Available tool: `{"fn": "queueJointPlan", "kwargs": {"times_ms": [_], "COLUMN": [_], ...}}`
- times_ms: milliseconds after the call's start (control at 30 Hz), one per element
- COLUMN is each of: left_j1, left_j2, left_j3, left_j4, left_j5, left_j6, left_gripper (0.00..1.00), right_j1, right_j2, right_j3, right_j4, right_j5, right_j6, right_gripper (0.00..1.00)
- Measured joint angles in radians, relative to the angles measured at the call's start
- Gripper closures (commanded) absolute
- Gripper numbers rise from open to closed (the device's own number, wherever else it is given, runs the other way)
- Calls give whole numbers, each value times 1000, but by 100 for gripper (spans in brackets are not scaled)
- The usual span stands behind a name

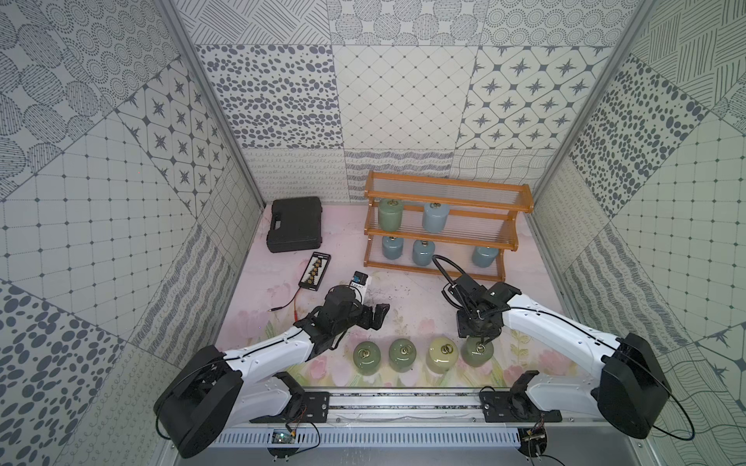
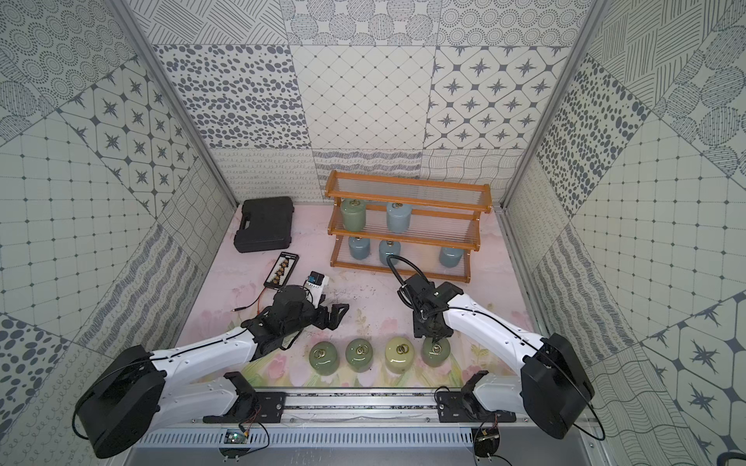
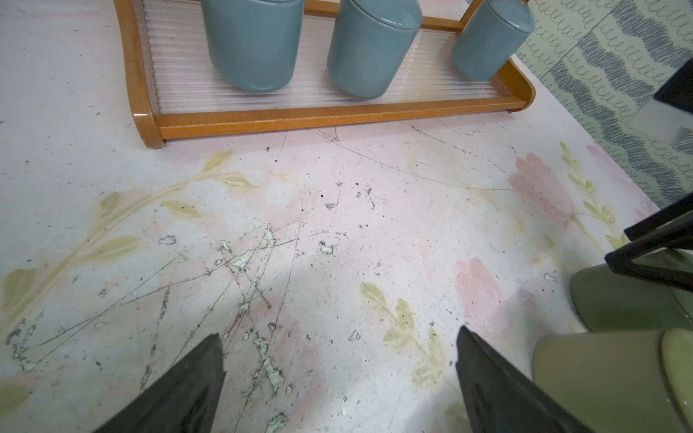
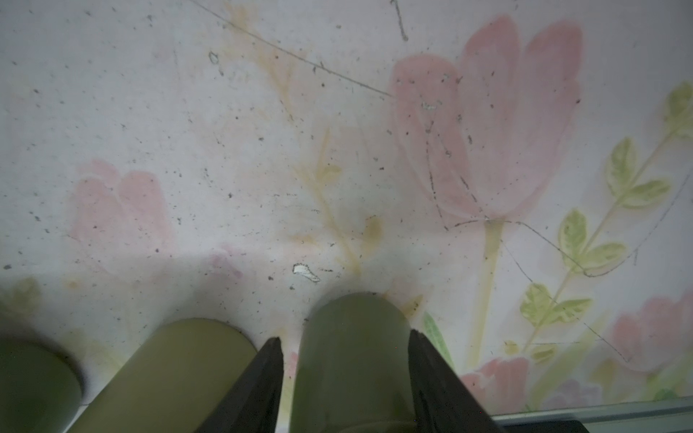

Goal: Remove the tea canisters from the shelf
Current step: Place the tea canister at the center of the board.

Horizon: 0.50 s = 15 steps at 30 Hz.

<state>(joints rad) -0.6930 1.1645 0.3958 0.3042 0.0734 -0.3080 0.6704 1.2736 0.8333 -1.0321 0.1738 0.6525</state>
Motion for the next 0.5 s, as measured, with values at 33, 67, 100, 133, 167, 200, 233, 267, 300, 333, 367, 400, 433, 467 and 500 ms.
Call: {"fn": "queueJointPlan", "kwargs": {"times_ms": [33,67,100,133,167,200,233,267,300,333,367,400,433,467,500], "left_j1": [0,0,0,0,0,0,0,0,0,0,0,0,0,0,0], "left_j2": [0,0,0,0,0,0,0,0,-1,-3,-5,-8,-12,-17,-23], "left_j3": [0,0,0,0,2,3,7,10,15,21,26,34,42,51,61], "left_j4": [0,0,0,0,0,0,-2,-2,-3,-6,-8,-12,-20,-29,-38], "left_j5": [0,0,1,1,1,1,2,2,1,1,1,1,0,-3,-3], "left_j6": [0,0,0,0,1,1,2,3,4,5,6,9,12,15,20], "left_gripper": [0,0,0,0,0,0,0,0,0,0,0,0,0,0,0], "right_j1": [0,1,2,2,2,2,2,1,0,-4,-7,-13,-19,-26,-35], "right_j2": [-2,-3,-4,-4,-4,-4,-4,-4,-4,-6,-11,-21,-39,-58,-82], "right_j3": [0,0,2,5,10,20,36,52,74,94,108,122,130,134,135], "right_j4": [-1,-2,-6,-10,-14,-20,-22,-23,-20,-13,-5,8,26,43,64], "right_j5": [2,3,7,12,15,20,24,28,34,38,40,40,40,40,41], "right_j6": [2,3,3,2,2,2,-2,-6,-9,-14,-20,-31,-39,-50,-60], "right_gripper": [42,41,40,40,39,38,37,36,35,34,34,33,31,30,28]}}
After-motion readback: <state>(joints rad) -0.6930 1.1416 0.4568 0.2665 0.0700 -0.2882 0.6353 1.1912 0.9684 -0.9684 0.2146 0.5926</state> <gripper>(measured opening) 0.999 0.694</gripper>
